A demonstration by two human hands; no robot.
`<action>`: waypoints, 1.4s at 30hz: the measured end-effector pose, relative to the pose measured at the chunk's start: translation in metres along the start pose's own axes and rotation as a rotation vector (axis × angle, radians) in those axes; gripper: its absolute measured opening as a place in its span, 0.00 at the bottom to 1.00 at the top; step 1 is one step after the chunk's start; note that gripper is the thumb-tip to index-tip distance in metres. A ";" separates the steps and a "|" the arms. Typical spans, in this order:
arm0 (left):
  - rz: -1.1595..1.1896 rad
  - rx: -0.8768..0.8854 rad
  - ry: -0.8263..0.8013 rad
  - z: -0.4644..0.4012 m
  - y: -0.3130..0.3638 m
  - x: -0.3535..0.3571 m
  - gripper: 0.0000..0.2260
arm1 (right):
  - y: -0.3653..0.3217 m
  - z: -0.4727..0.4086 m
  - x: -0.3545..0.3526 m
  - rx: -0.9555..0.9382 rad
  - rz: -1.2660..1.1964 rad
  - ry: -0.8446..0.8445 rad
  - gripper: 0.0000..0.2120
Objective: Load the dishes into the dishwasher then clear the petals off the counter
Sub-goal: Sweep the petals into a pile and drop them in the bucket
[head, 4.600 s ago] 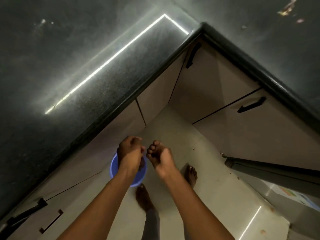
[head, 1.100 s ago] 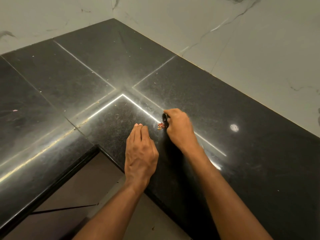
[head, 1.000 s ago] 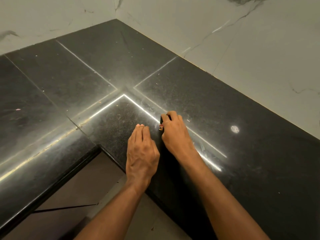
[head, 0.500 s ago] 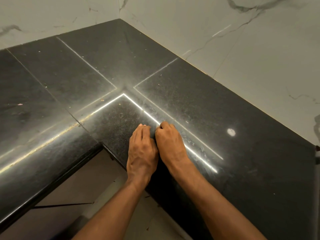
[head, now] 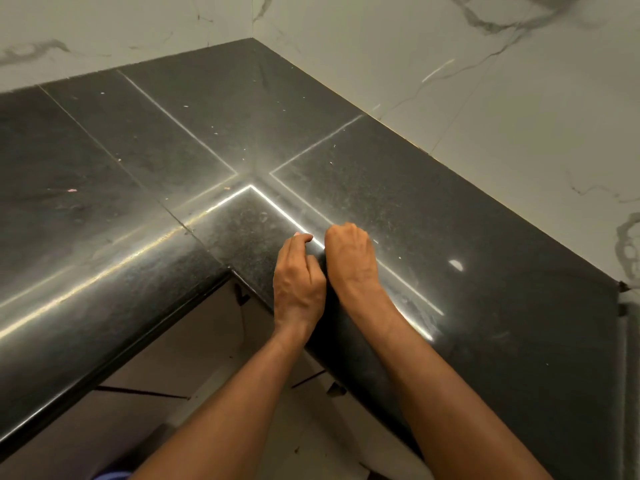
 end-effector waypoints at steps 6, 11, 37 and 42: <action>0.238 -0.200 0.039 0.022 -0.001 -0.036 0.16 | -0.017 0.013 -0.004 0.061 0.038 -0.003 0.12; 0.378 -0.333 0.083 0.065 -0.014 -0.072 0.15 | -0.030 0.055 -0.007 0.103 -0.014 -0.033 0.12; 1.013 -1.225 0.035 0.174 -0.159 -0.250 0.16 | -0.239 0.277 0.087 0.805 -1.766 -0.545 0.07; 0.866 -1.350 0.183 0.215 -0.230 -0.281 0.16 | -0.285 0.327 0.153 0.838 -1.737 -0.723 0.09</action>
Point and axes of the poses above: each hand's wrist, its own z-axis away from the middle knuckle, its own x-axis out of the palm, y = z × x, the point moved 1 cm from there along -z, towards the middle knuckle, and after that the axes turned 1 degree about -z, right-handed, at the moved point
